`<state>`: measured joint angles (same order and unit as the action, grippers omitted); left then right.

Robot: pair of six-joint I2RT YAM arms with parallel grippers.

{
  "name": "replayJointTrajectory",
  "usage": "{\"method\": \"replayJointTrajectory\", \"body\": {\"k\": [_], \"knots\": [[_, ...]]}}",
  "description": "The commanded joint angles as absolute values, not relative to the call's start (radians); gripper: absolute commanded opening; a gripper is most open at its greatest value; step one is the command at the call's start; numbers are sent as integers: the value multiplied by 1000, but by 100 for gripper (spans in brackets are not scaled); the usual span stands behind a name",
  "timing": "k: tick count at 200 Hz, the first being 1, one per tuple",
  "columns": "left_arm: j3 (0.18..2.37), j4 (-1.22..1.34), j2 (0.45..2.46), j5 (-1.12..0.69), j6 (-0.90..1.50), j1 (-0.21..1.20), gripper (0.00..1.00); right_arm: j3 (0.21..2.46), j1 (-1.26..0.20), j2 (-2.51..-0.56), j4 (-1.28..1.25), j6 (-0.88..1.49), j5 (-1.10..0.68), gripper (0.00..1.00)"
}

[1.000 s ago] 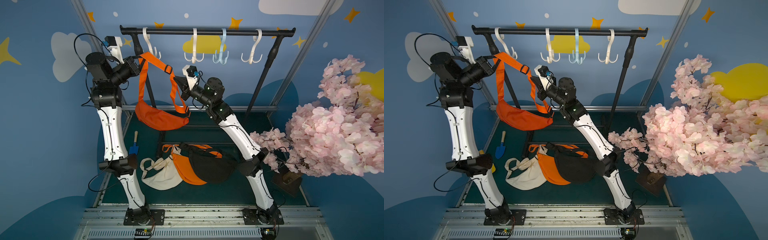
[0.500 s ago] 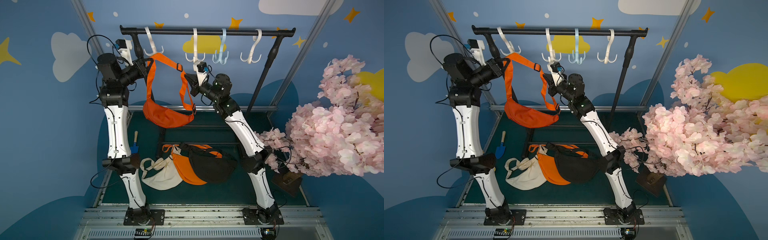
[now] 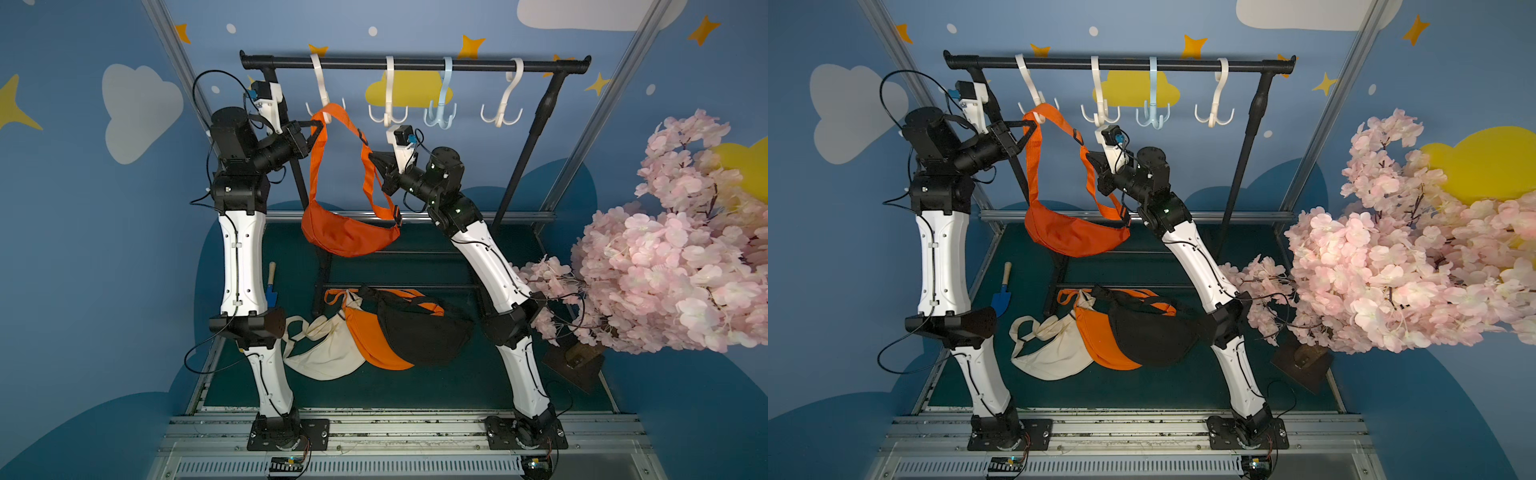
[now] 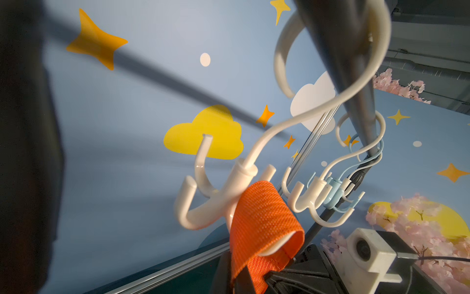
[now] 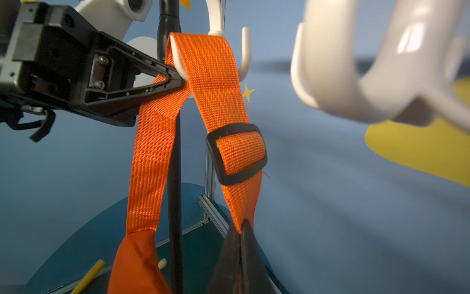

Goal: Hang the bag on a hook
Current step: Hang the bag on the hook.

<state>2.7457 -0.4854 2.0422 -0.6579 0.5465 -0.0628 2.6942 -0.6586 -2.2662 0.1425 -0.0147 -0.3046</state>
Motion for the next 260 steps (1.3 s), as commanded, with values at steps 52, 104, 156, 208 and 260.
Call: {"method": "replayJointTrajectory", "body": {"k": [52, 104, 156, 208, 260], "knots": [[2716, -604, 2029, -678, 485, -64, 9, 2687, -687, -2232, 128, 71, -361, 0], [2546, -597, 1926, -667, 423, -64, 28, 2590, -687, -2199, 126, 95, -384, 0], [2263, -390, 1738, -650, 382, -64, 74, 2425, -681, -2101, 84, 88, -381, 30], [1883, -124, 1494, -559, 344, -66, 88, 2145, -681, -1920, 101, 57, -307, 78], [1512, -9, 1213, -445, 322, -68, 94, 1640, -686, -1650, 226, 45, -164, 78]]}}
